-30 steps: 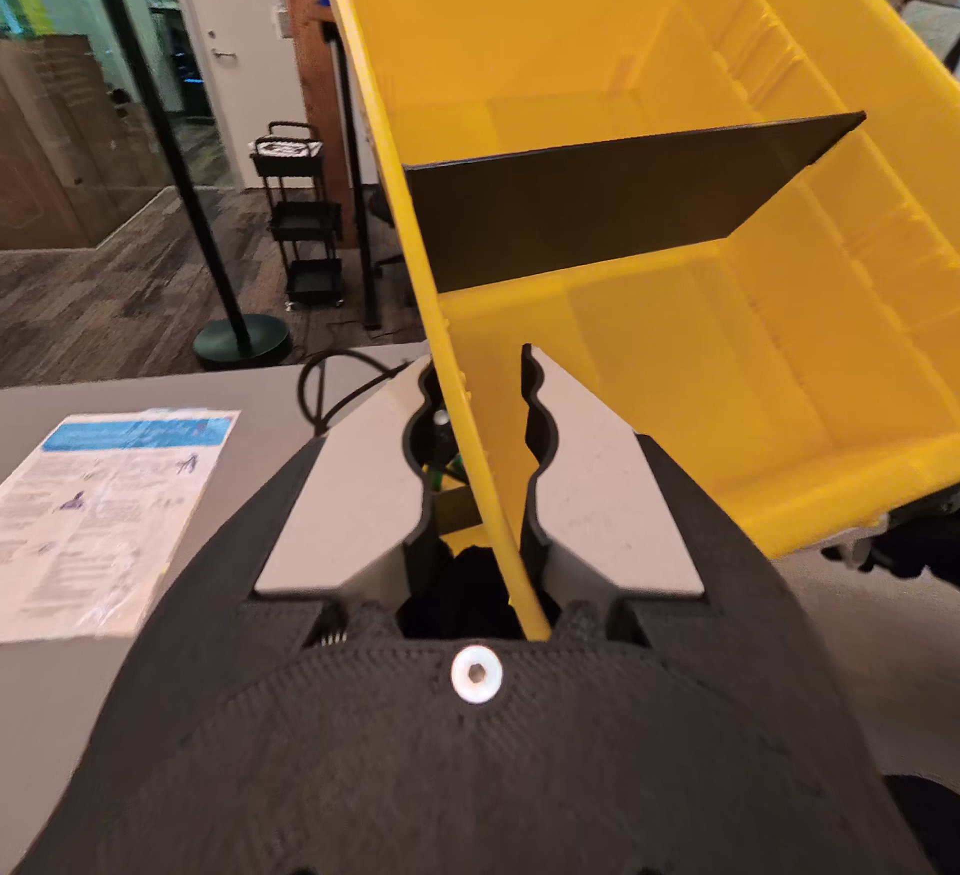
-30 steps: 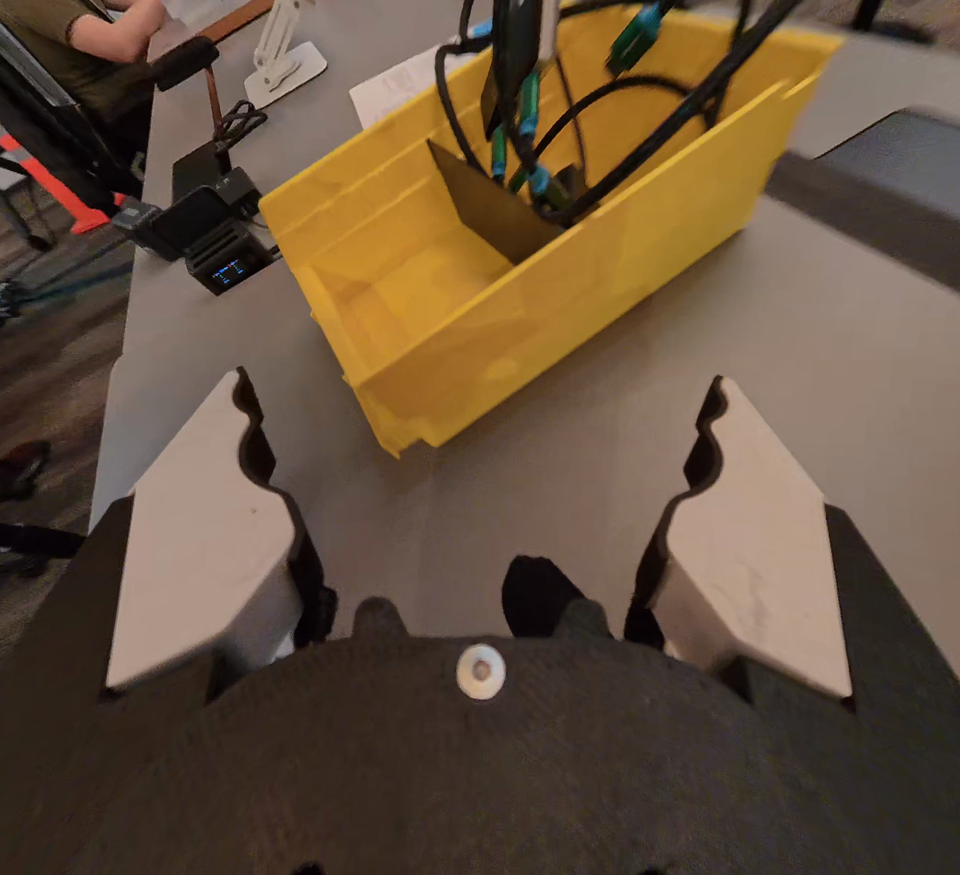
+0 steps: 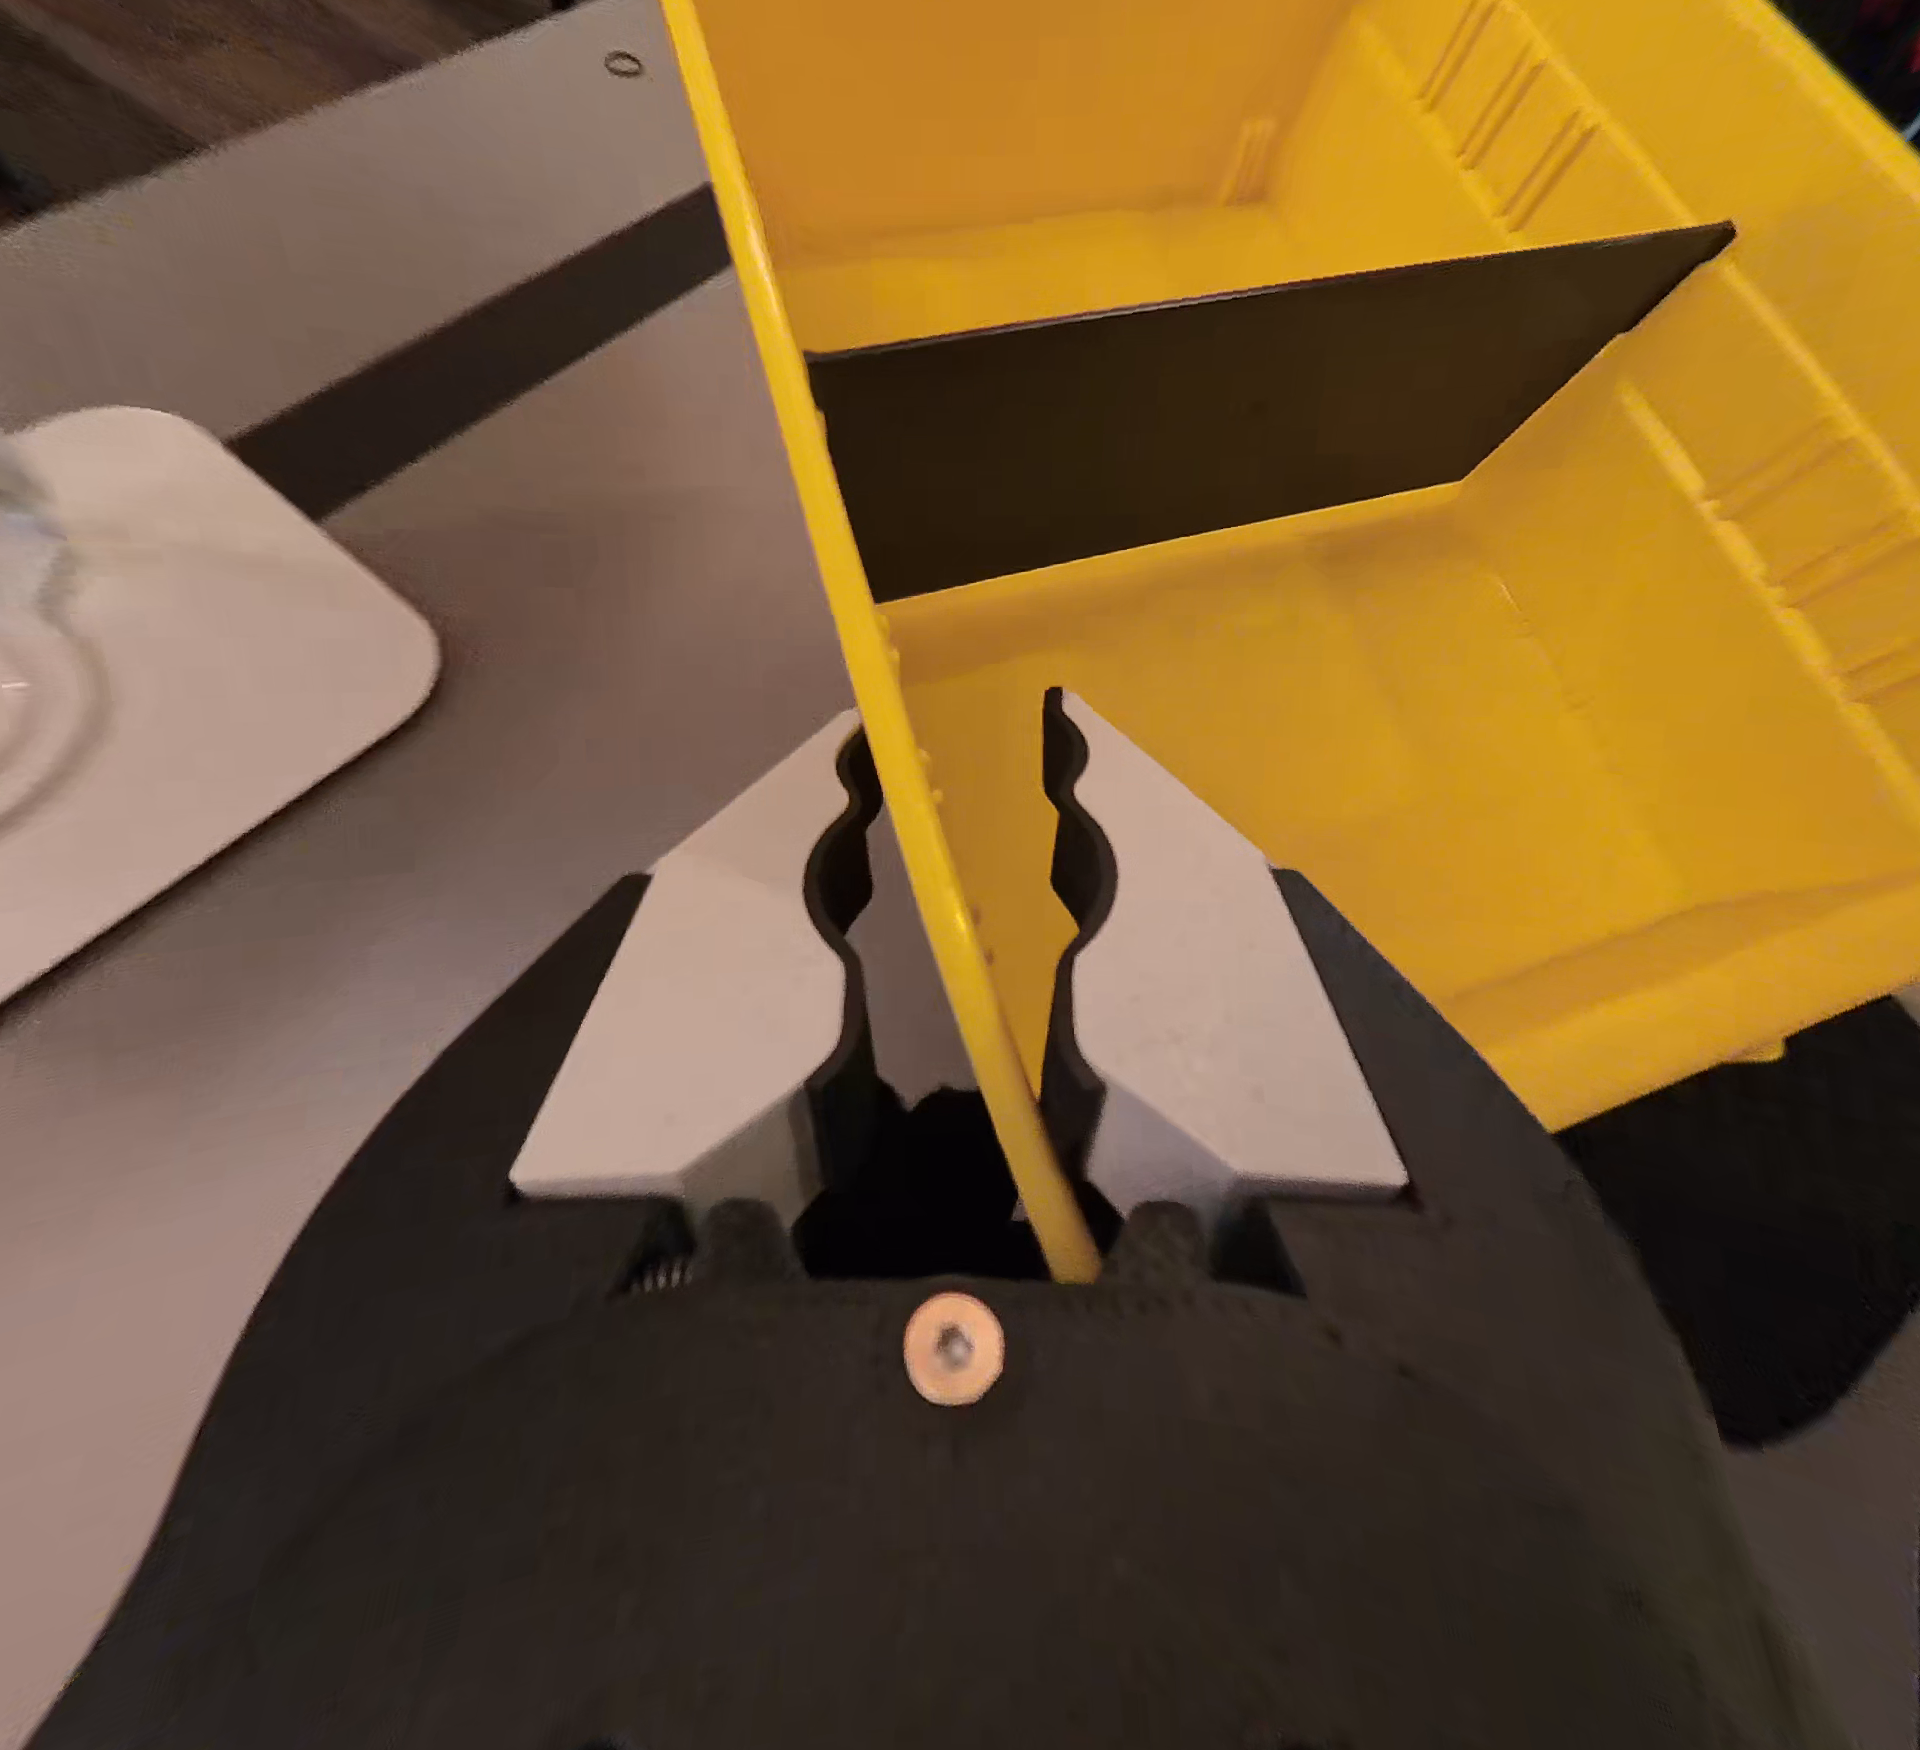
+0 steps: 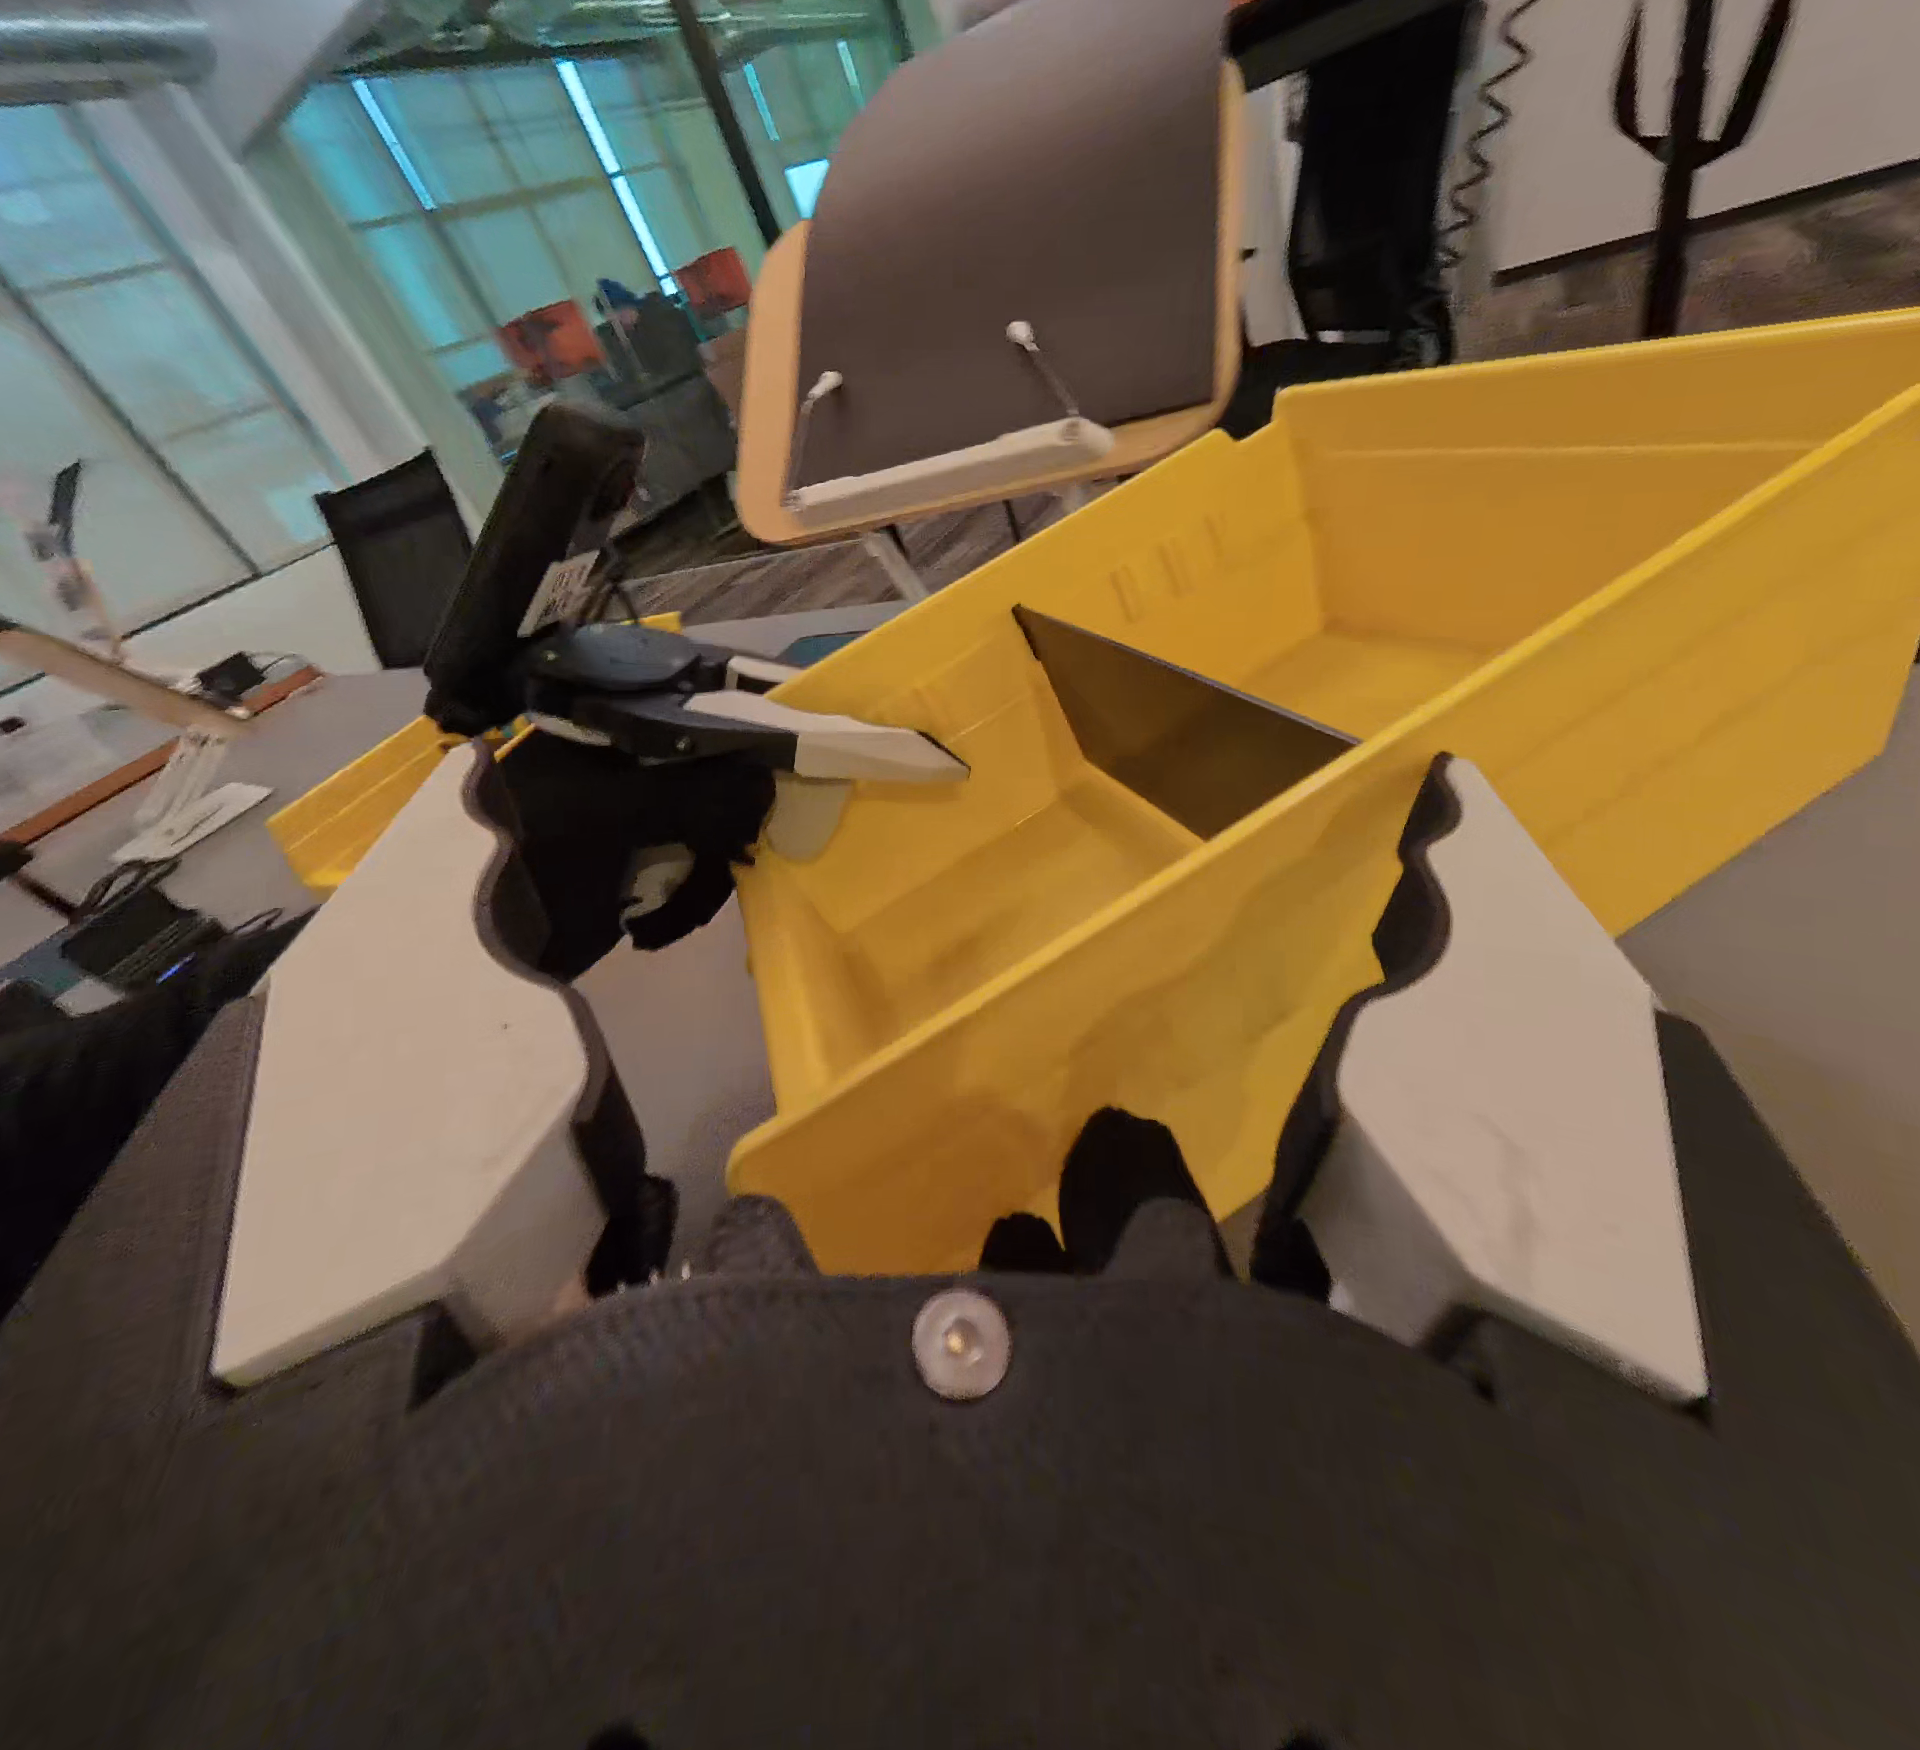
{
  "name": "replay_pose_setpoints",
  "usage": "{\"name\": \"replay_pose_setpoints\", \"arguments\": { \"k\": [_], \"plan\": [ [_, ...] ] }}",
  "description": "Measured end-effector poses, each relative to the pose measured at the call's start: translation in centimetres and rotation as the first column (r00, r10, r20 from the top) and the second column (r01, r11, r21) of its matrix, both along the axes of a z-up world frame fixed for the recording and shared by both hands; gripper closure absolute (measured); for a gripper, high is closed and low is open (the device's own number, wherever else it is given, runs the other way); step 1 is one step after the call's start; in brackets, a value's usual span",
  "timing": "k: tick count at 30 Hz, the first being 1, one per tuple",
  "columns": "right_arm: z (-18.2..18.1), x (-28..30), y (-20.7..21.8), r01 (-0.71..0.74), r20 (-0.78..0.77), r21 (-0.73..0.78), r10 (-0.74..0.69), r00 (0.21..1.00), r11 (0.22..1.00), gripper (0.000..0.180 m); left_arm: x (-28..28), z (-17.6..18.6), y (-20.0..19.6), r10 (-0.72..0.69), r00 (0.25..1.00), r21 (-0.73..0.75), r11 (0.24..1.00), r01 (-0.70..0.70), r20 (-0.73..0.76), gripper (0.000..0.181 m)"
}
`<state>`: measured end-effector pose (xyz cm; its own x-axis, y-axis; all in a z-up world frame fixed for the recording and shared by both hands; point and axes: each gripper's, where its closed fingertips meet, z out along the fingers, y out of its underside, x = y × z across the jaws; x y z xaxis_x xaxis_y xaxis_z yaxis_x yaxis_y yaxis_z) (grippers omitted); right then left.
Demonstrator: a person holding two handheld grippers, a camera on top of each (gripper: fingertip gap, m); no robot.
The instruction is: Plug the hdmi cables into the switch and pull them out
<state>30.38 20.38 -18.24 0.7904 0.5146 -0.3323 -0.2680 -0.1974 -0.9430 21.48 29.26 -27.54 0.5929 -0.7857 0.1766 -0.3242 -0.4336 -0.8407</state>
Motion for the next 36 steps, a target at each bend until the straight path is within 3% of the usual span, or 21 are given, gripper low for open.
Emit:
{"name": "replay_pose_setpoints", "arguments": {
  "k": [6,15,24,36],
  "plan": [
    [-4.6,5.0,2.2,0.088,0.055,-0.101,-0.083,0.995,0.991,0.02,5.2,-3.7,0.8,-0.012,1.0,-0.043,0.999,0.011,-0.024,0.149],
    [-7.6,9.6,4.6,0.155,0.173,-0.13,-0.131,0.976,0.979,0.022,10.0,-6.2,1.5,0.0,1.0,-0.075,0.997,0.001,0.007,0.141],
    [-9.1,14.7,8.4,0.229,0.224,-0.127,-0.197,0.954,0.965,0.031,13.9,-5.3,0.8,-0.054,0.993,-0.14,0.988,0.069,0.107,0.097],
    [-10.0,23.9,15.2,0.244,0.201,-0.197,-0.204,0.958,0.95,0.045,20.5,-4.0,0.6,-0.013,0.955,-0.204,0.976,0.076,0.295,0.057]
  ]
}}
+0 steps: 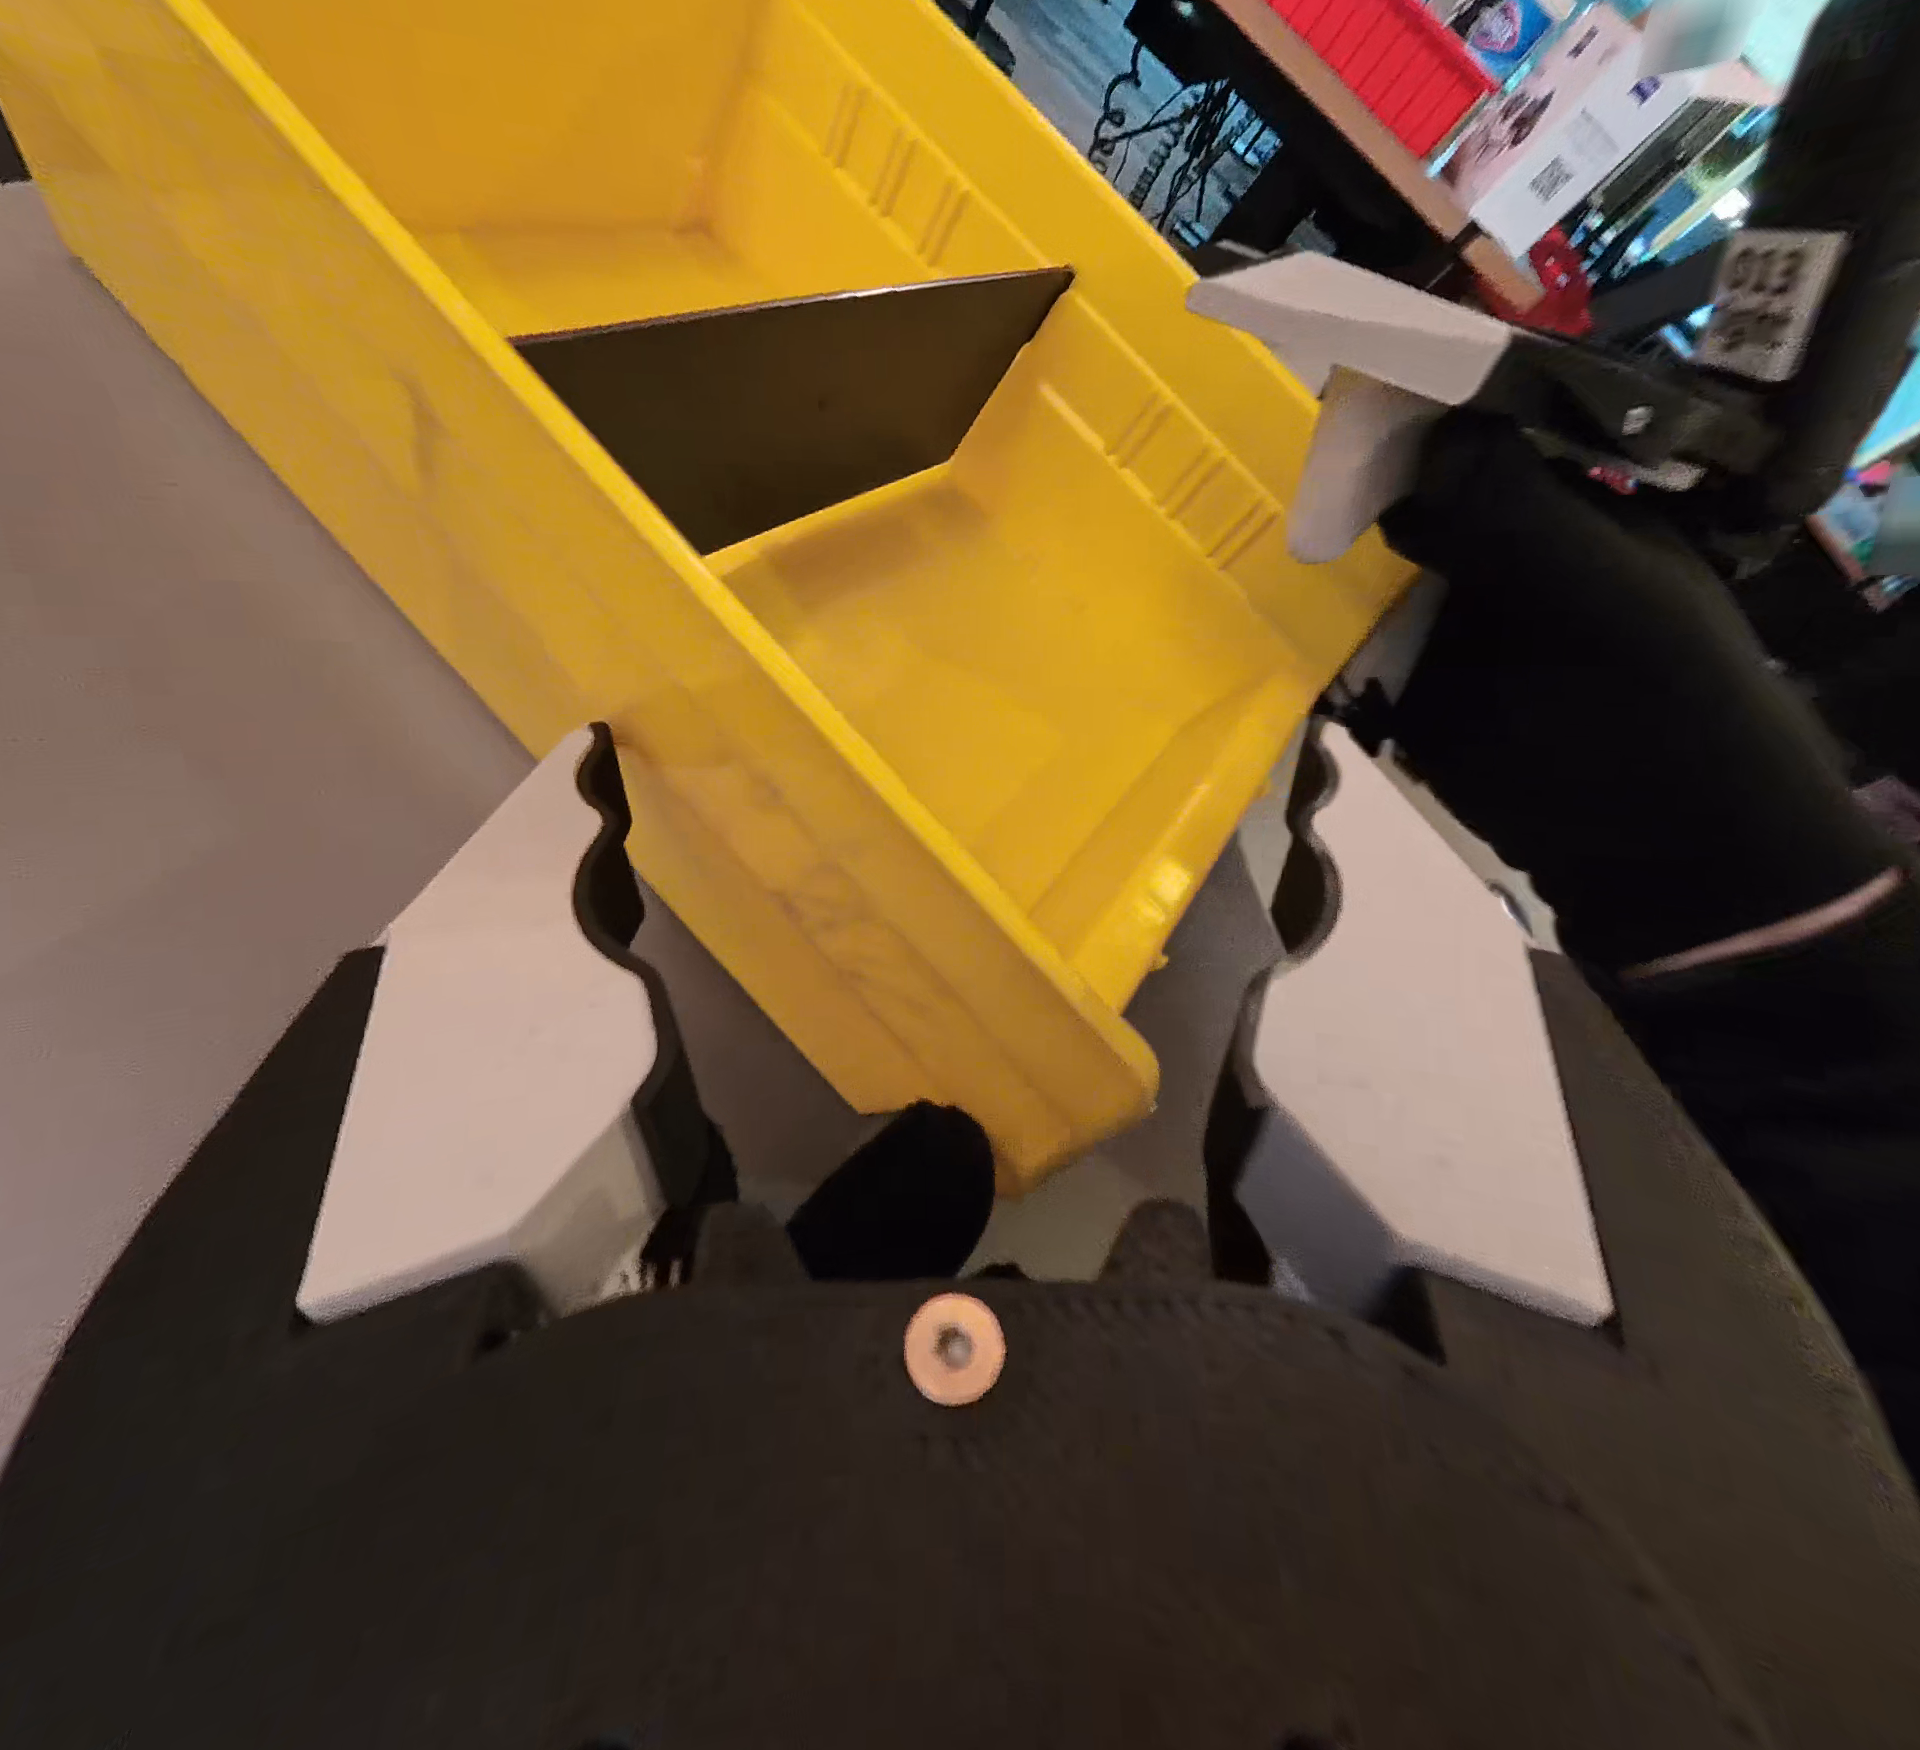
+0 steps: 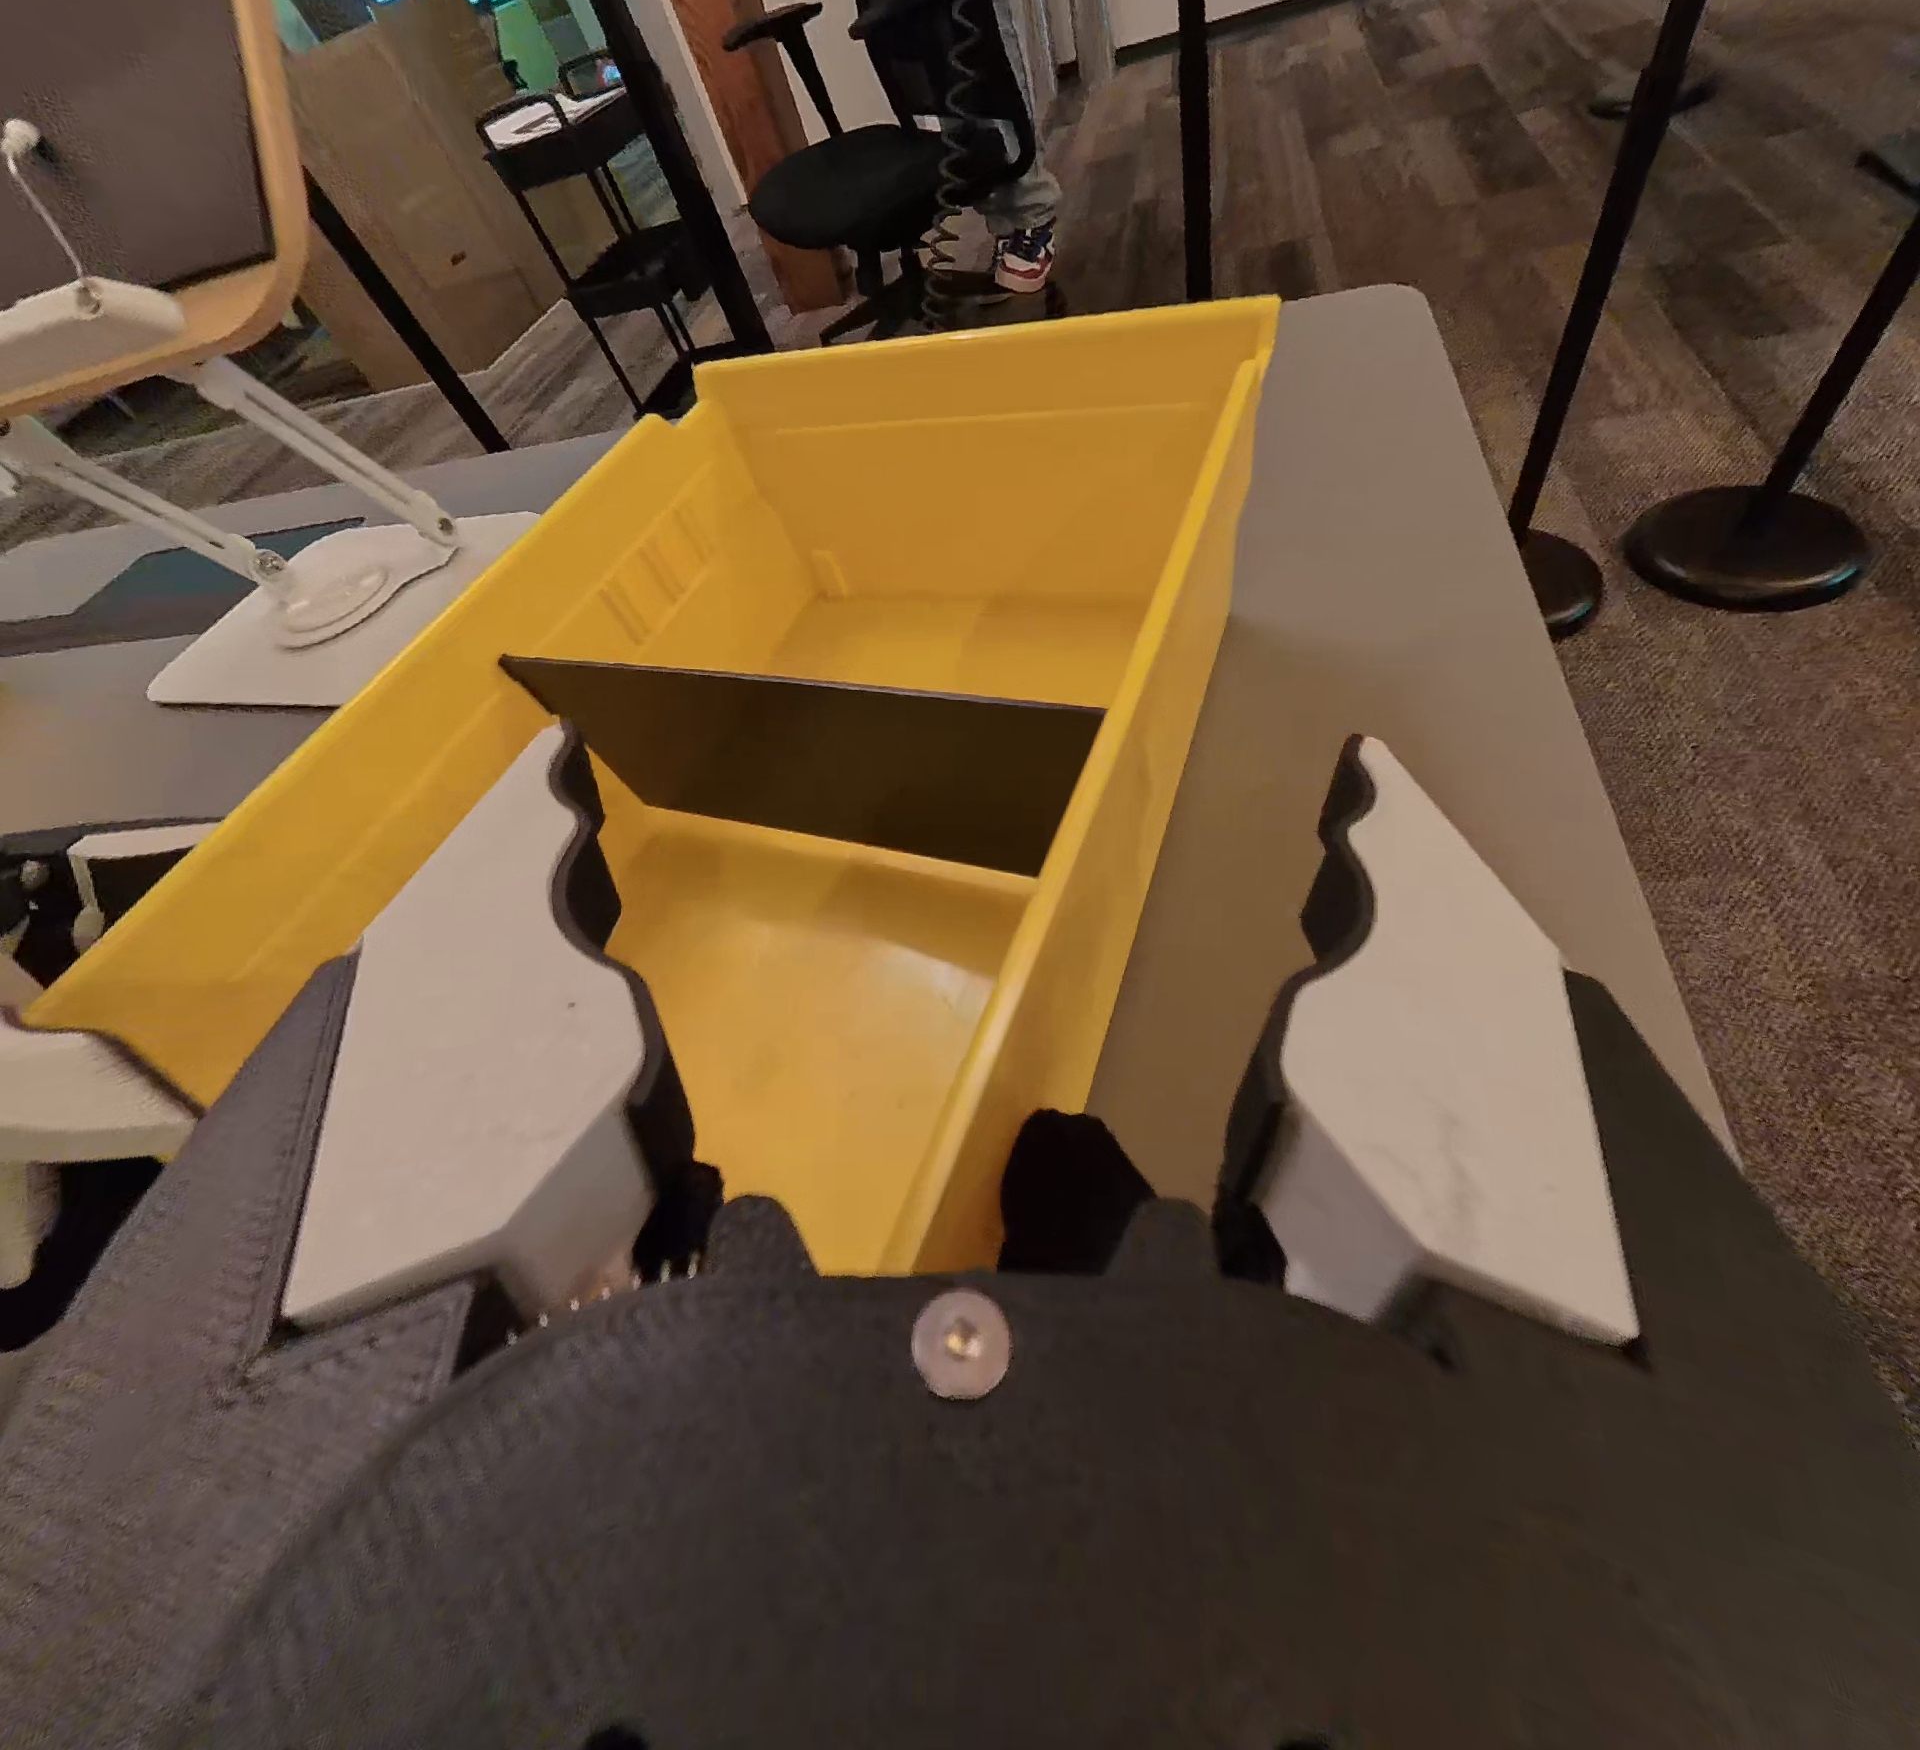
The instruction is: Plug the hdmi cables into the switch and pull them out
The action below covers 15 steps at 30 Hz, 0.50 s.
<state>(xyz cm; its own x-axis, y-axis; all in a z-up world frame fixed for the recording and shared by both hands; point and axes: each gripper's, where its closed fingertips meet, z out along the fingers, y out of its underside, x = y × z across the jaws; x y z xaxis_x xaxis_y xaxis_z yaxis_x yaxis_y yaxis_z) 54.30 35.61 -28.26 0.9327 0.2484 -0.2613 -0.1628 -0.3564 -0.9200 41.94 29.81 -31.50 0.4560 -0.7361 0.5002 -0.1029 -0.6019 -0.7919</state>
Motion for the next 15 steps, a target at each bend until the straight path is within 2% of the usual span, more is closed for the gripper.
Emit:
{"name": "replay_pose_setpoints", "arguments": {
  "k": [5,10,15],
  "plan": [
    [-0.8,2.2,2.4,-0.03,-0.02,-0.023,0.03,0.999,0.999,0.052,2.0,0.6,1.2,0.066,0.992,-0.035,0.997,-0.063,0.104,0.05],
    [-1.3,3.1,5.5,-0.086,0.012,-0.046,0.087,0.996,0.995,0.054,3.6,0.6,2.1,0.111,0.988,-0.009,0.994,-0.111,0.107,0.037],
    [-1.4,3.5,6.4,-0.084,0.003,-0.03,0.084,0.996,0.996,0.05,3.1,0.6,2.9,0.09,0.988,-0.068,0.994,-0.082,0.125,0.046]
  ]
}}
